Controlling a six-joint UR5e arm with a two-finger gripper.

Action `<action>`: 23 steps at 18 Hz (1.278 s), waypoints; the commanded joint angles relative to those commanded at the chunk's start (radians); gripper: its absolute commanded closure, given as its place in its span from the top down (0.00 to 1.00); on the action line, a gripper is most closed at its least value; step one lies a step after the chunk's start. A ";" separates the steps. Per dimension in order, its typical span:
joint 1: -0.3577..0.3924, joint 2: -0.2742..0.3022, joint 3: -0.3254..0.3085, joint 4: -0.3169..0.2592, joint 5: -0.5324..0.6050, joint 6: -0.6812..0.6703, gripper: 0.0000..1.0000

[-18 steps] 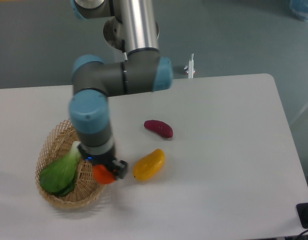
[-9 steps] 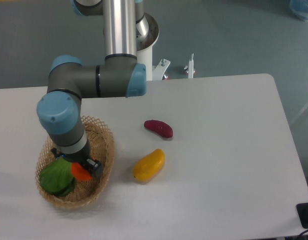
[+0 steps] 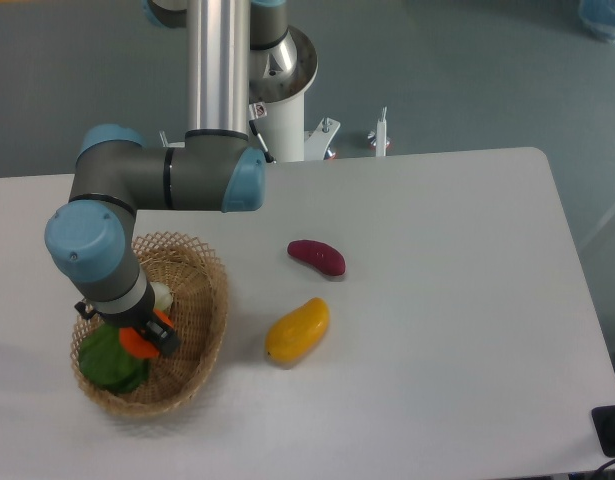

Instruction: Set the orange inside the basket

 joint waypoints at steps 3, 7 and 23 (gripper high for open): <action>0.000 0.005 0.003 0.051 0.000 -0.002 1.00; 0.006 0.021 0.000 0.065 0.000 -0.002 1.00; 0.409 0.129 -0.075 0.163 0.000 0.040 1.00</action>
